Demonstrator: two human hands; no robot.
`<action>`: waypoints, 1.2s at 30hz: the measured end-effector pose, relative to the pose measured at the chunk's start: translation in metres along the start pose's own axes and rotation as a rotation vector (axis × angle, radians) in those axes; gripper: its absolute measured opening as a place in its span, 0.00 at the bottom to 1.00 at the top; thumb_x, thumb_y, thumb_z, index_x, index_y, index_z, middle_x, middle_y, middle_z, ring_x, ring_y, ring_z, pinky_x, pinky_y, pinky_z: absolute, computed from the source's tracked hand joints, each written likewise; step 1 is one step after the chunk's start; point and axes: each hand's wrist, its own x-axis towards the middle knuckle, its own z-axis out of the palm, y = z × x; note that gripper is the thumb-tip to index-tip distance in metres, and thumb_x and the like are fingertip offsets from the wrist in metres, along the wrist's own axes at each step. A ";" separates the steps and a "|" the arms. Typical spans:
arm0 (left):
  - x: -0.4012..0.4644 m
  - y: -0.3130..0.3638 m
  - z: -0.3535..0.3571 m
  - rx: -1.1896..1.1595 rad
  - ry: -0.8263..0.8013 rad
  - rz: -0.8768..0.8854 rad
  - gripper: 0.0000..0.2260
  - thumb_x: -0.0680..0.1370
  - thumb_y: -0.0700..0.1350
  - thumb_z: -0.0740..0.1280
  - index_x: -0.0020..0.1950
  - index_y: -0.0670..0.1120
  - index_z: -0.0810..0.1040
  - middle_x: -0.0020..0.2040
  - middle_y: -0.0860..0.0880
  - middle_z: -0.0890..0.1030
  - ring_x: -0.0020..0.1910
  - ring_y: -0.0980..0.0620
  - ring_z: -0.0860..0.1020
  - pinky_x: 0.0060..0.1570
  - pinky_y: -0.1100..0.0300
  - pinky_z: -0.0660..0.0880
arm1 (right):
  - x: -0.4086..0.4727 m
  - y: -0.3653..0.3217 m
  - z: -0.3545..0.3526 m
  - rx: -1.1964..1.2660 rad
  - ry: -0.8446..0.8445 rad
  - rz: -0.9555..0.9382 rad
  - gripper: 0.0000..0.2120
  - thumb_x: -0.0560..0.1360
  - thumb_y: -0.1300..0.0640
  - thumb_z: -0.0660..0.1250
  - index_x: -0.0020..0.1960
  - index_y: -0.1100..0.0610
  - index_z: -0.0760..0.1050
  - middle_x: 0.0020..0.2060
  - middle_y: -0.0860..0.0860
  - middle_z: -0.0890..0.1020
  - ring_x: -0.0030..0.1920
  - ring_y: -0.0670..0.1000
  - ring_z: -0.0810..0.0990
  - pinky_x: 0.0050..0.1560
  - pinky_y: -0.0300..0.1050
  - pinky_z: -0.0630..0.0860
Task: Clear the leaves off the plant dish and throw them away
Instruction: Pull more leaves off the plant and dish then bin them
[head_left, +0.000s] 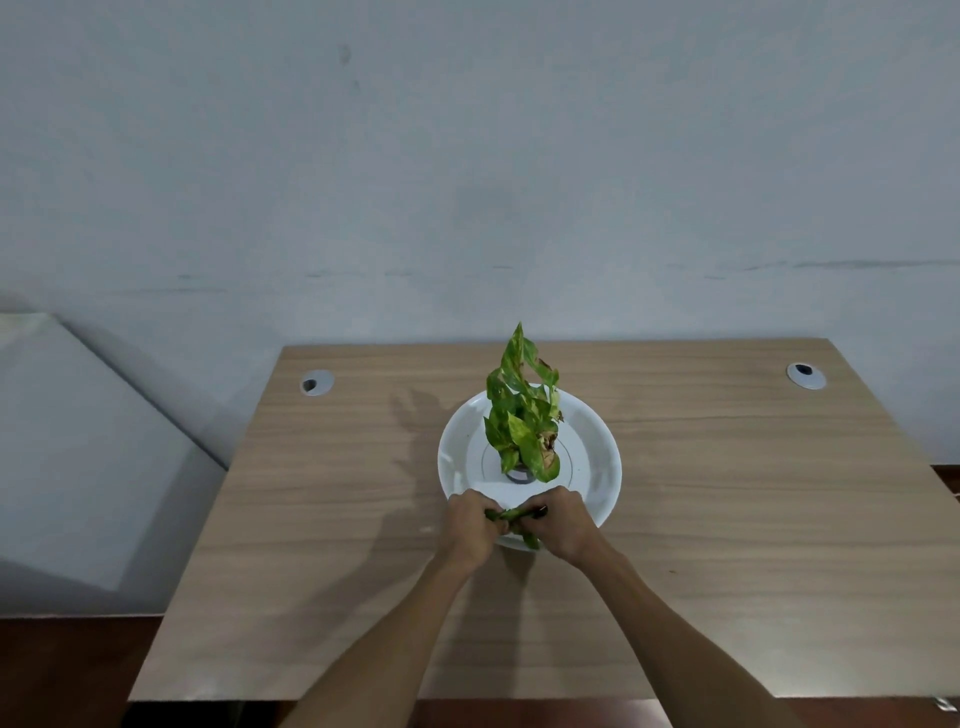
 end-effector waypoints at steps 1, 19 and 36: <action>-0.002 -0.001 -0.005 0.003 0.004 -0.003 0.05 0.68 0.39 0.75 0.42 0.45 0.87 0.38 0.46 0.86 0.36 0.53 0.78 0.35 0.63 0.69 | 0.001 -0.004 0.002 -0.012 -0.004 -0.012 0.08 0.67 0.62 0.74 0.43 0.53 0.86 0.36 0.48 0.87 0.33 0.38 0.79 0.36 0.26 0.72; -0.022 -0.097 -0.148 -0.052 0.169 -0.115 0.05 0.68 0.45 0.76 0.42 0.45 0.87 0.41 0.46 0.85 0.43 0.53 0.81 0.40 0.70 0.68 | 0.026 -0.116 0.067 -0.027 -0.032 -0.059 0.03 0.69 0.60 0.74 0.43 0.56 0.86 0.35 0.48 0.86 0.34 0.40 0.80 0.35 0.29 0.73; -0.145 -0.294 -0.345 -0.083 0.466 -0.398 0.06 0.71 0.42 0.75 0.46 0.43 0.87 0.37 0.48 0.82 0.36 0.54 0.77 0.36 0.63 0.72 | 0.044 -0.324 0.247 -0.162 -0.260 -0.342 0.02 0.68 0.56 0.76 0.41 0.54 0.86 0.33 0.47 0.86 0.35 0.43 0.82 0.35 0.32 0.74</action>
